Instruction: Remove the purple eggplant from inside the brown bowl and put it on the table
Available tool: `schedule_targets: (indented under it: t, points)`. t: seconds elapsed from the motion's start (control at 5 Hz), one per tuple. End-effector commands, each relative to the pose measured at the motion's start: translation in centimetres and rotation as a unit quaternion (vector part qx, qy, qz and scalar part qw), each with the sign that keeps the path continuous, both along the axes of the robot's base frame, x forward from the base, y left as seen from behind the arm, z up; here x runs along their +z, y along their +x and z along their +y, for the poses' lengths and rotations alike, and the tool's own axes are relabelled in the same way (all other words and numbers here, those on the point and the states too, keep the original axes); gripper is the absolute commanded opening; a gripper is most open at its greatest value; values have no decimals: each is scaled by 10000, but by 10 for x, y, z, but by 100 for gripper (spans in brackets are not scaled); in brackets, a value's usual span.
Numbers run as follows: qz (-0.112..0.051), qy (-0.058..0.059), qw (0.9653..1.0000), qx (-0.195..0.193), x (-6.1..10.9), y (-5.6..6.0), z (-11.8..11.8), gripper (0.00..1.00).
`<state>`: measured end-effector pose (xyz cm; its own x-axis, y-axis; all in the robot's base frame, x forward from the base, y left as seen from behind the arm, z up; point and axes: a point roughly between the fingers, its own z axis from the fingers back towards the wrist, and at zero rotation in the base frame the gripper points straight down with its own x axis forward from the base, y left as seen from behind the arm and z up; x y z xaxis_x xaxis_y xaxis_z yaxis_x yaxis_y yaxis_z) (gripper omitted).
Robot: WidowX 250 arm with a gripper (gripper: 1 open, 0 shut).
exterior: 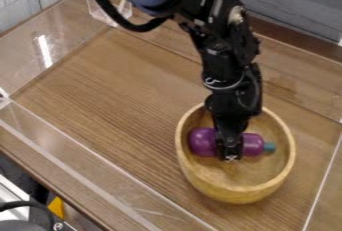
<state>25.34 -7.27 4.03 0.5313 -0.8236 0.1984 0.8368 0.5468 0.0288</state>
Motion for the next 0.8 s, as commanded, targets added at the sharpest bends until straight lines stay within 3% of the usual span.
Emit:
schedule_targets:
  t: [0.0,0.2,0.6]
  points:
    - [-177,-21,9998,-94,19,11,-3,0]
    - [-178,-16,9997,-171,29,15,-4,0]
    - [-168,-8,9997,-199,23,18,-24,0]
